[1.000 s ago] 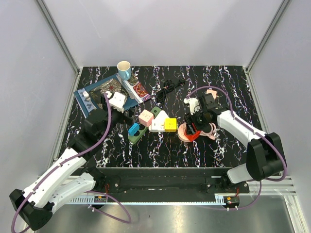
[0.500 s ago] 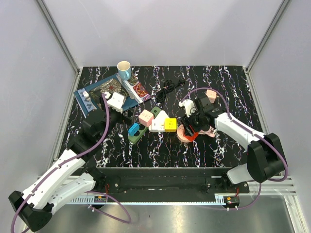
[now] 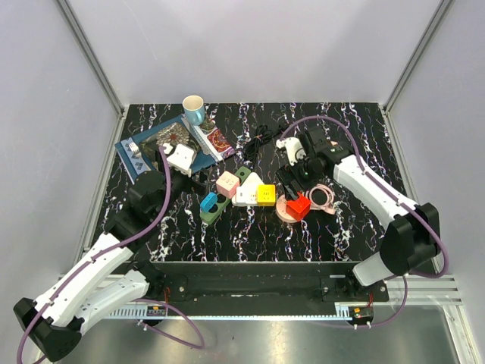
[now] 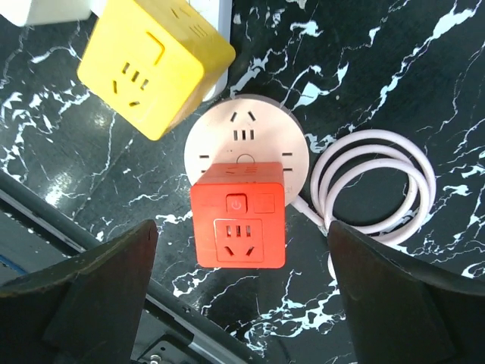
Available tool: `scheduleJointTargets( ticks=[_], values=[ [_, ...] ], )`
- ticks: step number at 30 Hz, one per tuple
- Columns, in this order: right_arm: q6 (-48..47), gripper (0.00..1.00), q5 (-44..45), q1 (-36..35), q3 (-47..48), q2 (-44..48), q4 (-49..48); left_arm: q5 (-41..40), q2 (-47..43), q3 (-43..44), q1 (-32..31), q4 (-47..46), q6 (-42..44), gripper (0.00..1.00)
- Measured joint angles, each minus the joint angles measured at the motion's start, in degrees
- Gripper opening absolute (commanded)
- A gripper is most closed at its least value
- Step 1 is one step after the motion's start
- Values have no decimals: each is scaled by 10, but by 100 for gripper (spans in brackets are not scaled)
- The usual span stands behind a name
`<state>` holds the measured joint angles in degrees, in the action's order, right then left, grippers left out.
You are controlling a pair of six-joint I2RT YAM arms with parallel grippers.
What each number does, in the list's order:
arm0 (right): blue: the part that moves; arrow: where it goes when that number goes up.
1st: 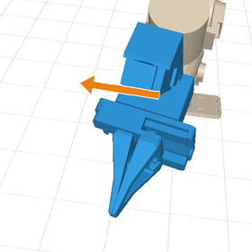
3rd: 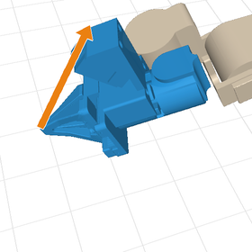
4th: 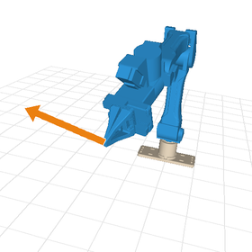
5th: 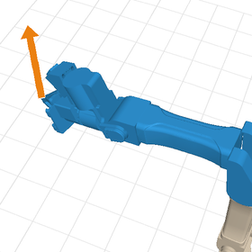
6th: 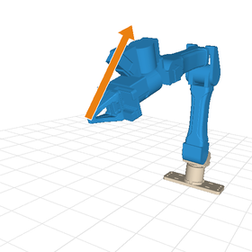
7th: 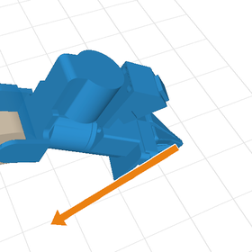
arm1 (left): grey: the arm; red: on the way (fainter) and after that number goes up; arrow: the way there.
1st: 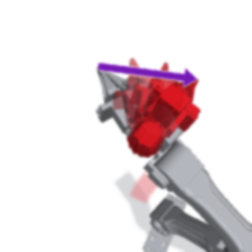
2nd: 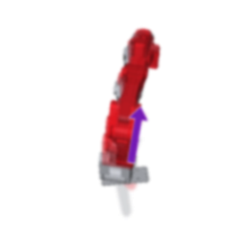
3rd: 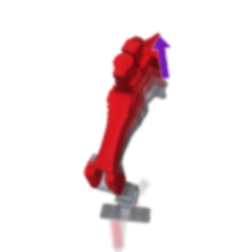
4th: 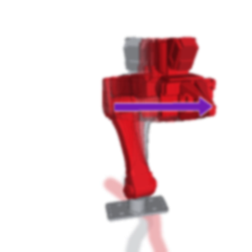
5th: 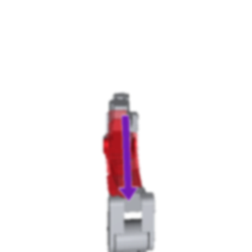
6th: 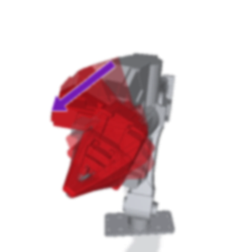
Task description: Insert the plug
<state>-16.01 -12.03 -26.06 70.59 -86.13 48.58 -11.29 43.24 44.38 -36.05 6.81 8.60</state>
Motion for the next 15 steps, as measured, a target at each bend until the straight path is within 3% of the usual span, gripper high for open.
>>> scheduleJointTargets(
  ticks=[4, 15],
  values=[
    [17, 96, 27, -18, 50, -15, 42, -1, 0, 0, 0, 0, 0, 99],
    [64, 90, 113, -78, 71, -103, 124, -2, 7, 0, 0, 0, 4, 99]
  ],
)
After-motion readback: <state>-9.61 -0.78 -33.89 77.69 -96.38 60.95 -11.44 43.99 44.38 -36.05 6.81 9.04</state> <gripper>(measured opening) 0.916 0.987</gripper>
